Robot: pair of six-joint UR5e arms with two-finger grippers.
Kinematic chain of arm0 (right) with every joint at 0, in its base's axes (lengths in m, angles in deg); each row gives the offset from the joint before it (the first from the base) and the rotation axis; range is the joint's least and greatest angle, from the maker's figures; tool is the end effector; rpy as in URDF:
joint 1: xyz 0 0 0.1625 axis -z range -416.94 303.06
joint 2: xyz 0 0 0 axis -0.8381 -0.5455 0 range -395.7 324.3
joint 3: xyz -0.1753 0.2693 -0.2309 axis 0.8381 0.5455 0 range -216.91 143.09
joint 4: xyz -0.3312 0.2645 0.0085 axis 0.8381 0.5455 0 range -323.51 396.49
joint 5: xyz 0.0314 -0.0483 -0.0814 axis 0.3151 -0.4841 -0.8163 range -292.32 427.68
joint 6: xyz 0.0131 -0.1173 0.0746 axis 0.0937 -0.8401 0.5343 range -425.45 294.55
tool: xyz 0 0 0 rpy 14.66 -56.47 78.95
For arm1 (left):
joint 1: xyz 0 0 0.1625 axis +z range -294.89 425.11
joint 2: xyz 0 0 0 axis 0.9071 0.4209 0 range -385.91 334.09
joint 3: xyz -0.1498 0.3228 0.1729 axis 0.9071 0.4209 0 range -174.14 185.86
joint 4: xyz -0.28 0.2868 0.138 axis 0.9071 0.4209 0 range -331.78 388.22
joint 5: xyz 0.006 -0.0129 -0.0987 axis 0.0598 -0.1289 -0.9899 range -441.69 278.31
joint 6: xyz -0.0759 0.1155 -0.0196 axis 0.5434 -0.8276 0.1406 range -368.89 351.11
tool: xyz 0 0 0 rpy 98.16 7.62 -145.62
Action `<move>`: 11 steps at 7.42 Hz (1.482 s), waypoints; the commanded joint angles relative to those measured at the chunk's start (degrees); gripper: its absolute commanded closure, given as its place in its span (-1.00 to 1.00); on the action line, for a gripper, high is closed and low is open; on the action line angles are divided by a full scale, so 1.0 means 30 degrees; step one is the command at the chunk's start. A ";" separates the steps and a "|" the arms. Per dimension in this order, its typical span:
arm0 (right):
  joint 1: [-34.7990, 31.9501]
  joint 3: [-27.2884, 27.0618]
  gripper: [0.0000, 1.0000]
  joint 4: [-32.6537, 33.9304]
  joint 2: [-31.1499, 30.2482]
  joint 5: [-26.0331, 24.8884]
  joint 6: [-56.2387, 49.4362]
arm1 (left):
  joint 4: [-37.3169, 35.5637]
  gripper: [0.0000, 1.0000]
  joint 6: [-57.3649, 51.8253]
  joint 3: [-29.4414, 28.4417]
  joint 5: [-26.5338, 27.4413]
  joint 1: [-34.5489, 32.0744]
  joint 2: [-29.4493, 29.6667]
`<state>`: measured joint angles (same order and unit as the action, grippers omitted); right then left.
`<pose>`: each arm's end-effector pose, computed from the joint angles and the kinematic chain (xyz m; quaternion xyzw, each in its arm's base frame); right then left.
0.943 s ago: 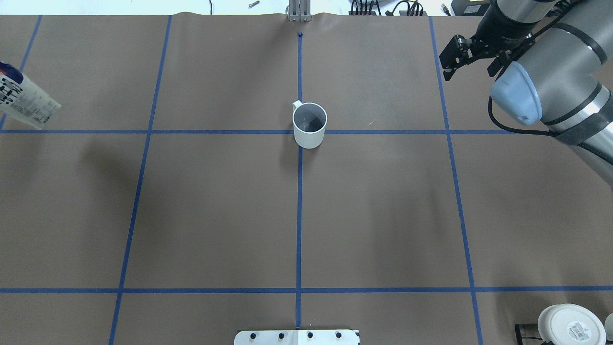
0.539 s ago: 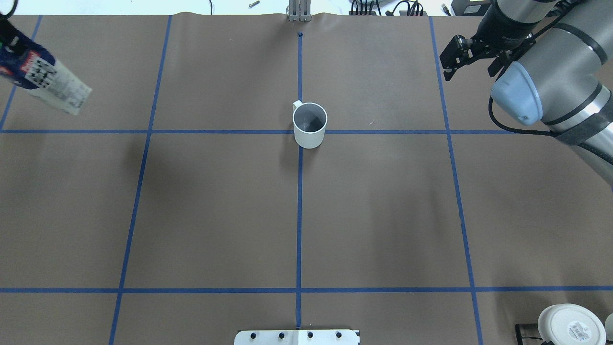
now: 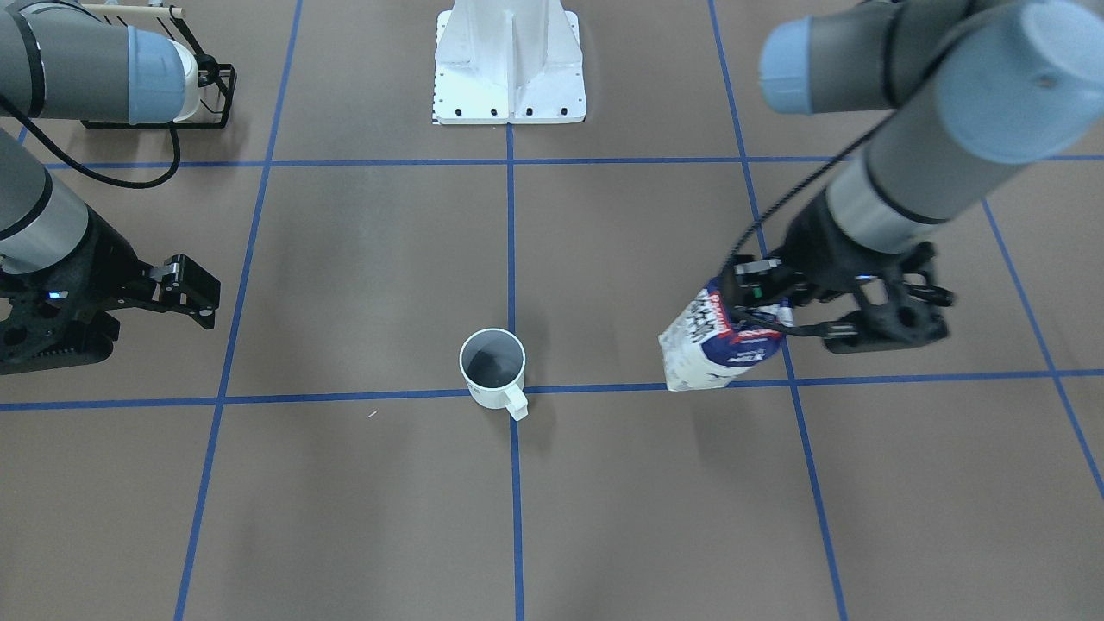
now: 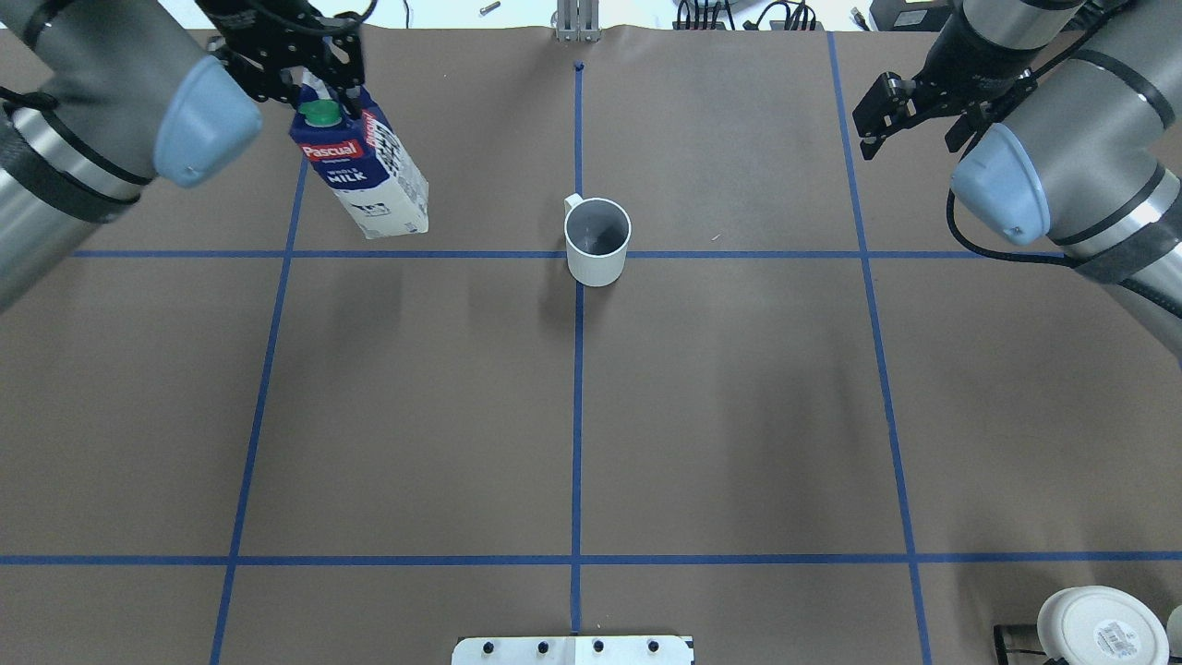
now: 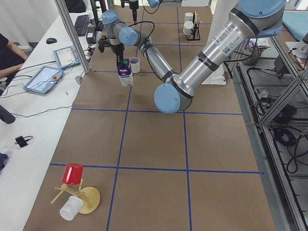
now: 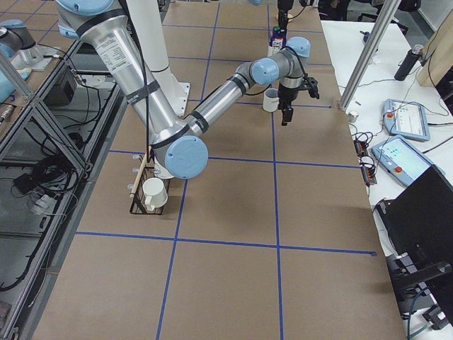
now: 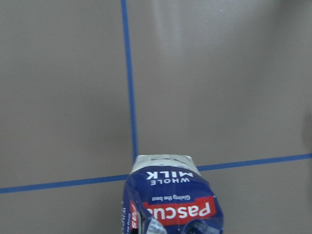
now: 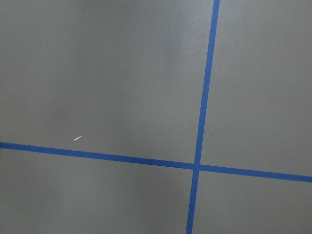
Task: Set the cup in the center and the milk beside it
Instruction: 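Lift the Pascual milk carton with the left gripper, then carry the milk carton beside the white mug and lower it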
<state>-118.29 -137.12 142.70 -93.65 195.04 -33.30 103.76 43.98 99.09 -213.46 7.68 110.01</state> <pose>-0.2671 -0.5904 0.2831 0.0264 -0.3771 -0.0440 0.9247 0.3368 -0.6020 0.1622 -0.0262 0.4390 -0.0525 0.8966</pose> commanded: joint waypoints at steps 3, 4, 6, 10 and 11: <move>-0.0088 -0.0110 -1.00 -0.0011 -0.0076 0.0000 0.0007 | 0.1856 1.00 0.4899 -0.3110 0.2813 0.3521 0.3109; -0.0088 -0.0110 -1.00 -0.0011 -0.0048 0.0000 0.0007 | 0.3197 1.00 0.5369 -0.3940 0.3285 0.3730 0.3296; -0.0088 -0.0139 -1.00 0.0018 -0.0047 0.0029 0.0007 | 0.3415 1.00 0.5345 -0.4094 0.3348 0.3761 0.3152; -0.0206 -0.0139 -1.00 0.0018 -0.0047 0.0176 0.0007 | 0.3445 -0.96 0.5199 -0.3482 0.3349 0.4084 0.2889; -0.0206 -0.0110 -1.00 0.0018 -0.0047 0.0176 -0.0022 | 0.3416 -0.96 0.5053 -0.2464 0.3406 0.4025 0.2539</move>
<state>-118.87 -137.54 142.73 -93.80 195.55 -33.29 114.07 59.60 88.88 -203.36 19.88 118.65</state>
